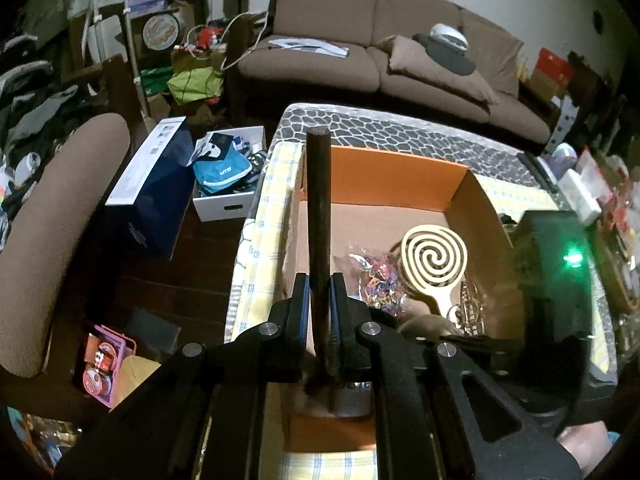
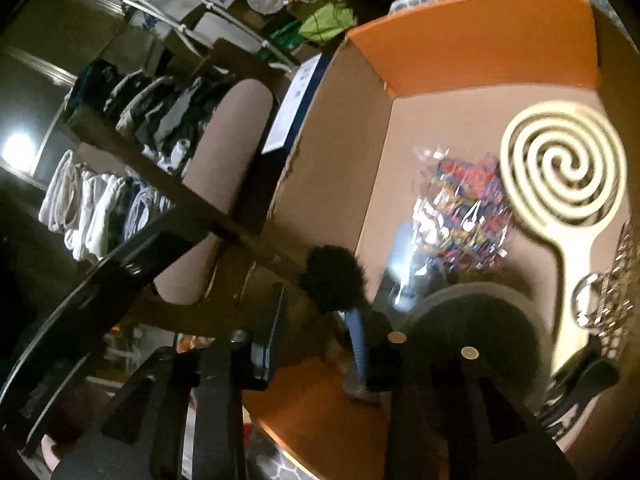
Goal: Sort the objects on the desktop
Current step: 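Lower the brush into the box with both tools and open them, then move both tools back toward the grey knit strip on the leather folder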
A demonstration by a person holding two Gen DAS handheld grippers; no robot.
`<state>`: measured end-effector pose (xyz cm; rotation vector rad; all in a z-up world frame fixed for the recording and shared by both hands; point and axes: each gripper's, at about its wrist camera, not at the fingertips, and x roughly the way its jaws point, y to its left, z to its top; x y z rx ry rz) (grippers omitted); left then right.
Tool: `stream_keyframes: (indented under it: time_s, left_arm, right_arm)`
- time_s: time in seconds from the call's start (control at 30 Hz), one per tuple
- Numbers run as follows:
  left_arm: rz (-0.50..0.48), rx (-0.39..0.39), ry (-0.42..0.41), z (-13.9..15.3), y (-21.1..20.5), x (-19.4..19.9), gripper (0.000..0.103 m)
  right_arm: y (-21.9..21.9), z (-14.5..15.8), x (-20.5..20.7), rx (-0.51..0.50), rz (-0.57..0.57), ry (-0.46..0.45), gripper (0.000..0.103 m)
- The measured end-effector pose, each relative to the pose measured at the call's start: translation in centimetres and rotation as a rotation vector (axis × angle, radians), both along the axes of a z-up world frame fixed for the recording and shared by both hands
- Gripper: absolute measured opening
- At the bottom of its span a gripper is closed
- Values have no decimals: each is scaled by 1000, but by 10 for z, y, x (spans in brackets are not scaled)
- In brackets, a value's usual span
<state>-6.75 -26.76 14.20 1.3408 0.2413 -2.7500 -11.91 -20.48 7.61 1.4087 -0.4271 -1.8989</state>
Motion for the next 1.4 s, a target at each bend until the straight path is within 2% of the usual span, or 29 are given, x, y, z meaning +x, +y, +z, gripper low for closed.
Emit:
stream_keyframes:
  time_s: [0.13,0.27,0.37,0.47,0.57,0.63,0.73,0.9,1.03,1.1,1.2,1.23,1.27,1.33,1.4]
  left_arm:
    - [-9,-25,-3,-2,8,-10,9]
    - [-10,-61,-19,-8,9,-26,9]
    - [1,-66,-36,-14,6,-40,9]
    - [9,-83,-58,-21,2,-53,10]
    - [5,-118,-89,-28,4,-66,10]
    - [-4,-172,-127,-38,9,-76,10]
    - [-29,-199,-182,-56,15,-91,10]
    - [-63,-168,-273,-84,22,-101,9]
    - [-36,-133,-260,-76,19,-93,10]
    - [-22,-111,-243,-69,15,-86,19]
    - [-8,-76,-207,-57,10,-74,26]
    - [-4,-70,-194,-53,9,-70,32]
    - [-3,-59,-179,-49,8,-67,36]
    - [-12,-21,-156,-42,8,-59,38]
    - [-14,12,-138,-37,7,-53,43]
  right_arm:
    - [12,11,-2,-19,-19,20,36]
    - [23,18,-2,1,-37,38,36]
    - [30,24,1,8,-40,56,42]
    - [35,30,2,14,-39,71,42]
    - [43,35,1,13,-46,78,42]
    - [50,37,0,12,-55,82,42]
    - [60,38,-1,13,-71,80,43]
    - [78,38,-1,18,-96,81,43]
    - [93,38,-3,20,-122,77,43]
    - [96,40,-5,15,-130,76,43]
    - [100,44,-4,11,-136,83,44]
    - [100,45,-4,12,-137,88,45]
    - [101,46,-4,16,-138,92,47]
    - [103,48,-3,31,-140,102,51]
    - [109,49,-2,40,-147,111,61]
